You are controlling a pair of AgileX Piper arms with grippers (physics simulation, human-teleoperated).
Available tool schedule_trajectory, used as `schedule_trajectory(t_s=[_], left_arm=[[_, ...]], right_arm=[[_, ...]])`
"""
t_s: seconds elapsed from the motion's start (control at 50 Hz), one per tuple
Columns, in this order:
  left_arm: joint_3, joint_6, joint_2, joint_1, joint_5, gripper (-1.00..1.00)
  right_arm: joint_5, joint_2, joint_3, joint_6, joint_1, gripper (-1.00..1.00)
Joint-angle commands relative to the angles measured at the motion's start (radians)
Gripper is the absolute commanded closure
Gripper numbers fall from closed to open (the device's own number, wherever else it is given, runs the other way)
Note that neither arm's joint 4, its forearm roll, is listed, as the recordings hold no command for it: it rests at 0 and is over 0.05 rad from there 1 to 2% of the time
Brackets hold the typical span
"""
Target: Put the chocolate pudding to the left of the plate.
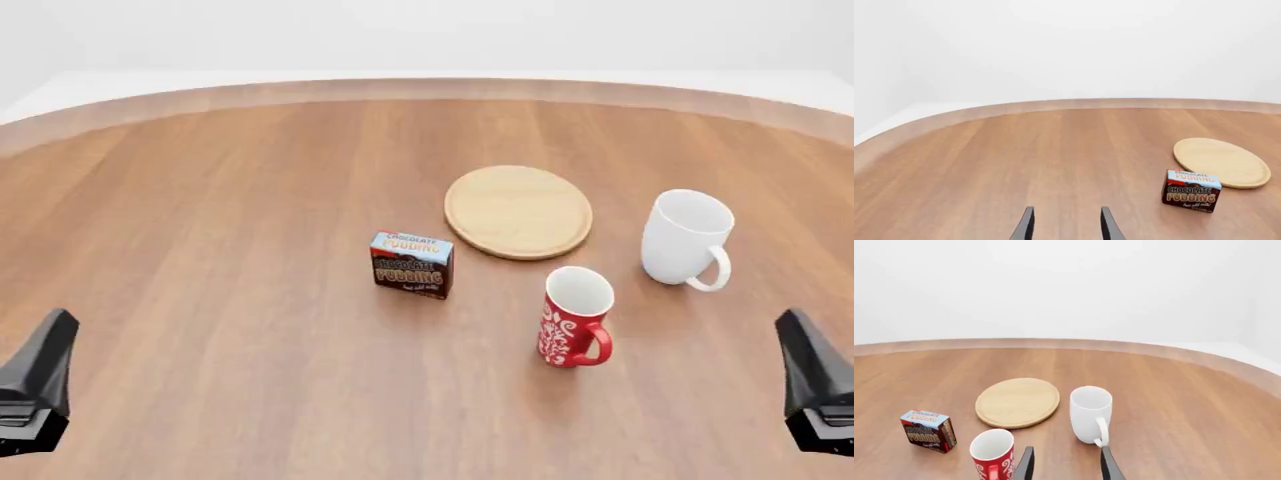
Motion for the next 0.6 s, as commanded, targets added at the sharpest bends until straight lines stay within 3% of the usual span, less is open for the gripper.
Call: schedule_trajectory(t_s=[0.02,0.22,0.26,0.3,0.36,0.5,0.56,0.6], left_arm=[[0.000,0.000,0.000,0.000,0.000,-1.00],[0.000,0.000,0.000,0.000,0.000,-1.00],[0.000,0.000,0.000,0.000,0.000,-1.00],[0.000,0.000,0.000,0.000,0.000,-1.00],[0.000,0.000,0.000,0.000,0.000,-1.00],[0.000,0.000,0.000,0.000,0.000,-1.00],[0.000,0.000,0.000,0.000,0.000,-1.00],[0.000,0.000,0.000,0.000,0.000,-1.00]], right_arm=[[0.002,0.003,-0.007,0.001,-0.001,-1.00],[0.007,0.001,-0.043,0.004,-0.003,-1.00],[0.008,-0.001,-0.084,-0.026,0.034,-1.00],[0.071,0.000,-0.150,-0.001,0.035,-1.00],[0.101,0.017,-0.208,-0.050,0.103,-1.00],[0.040,0.285,-0.447,-0.103,0.126,-1.00],[0.042,0.363,-0.530,-0.096,0.130,-1.00],[0.039,0.396,-0.570,-0.134,0.161,-1.00]])
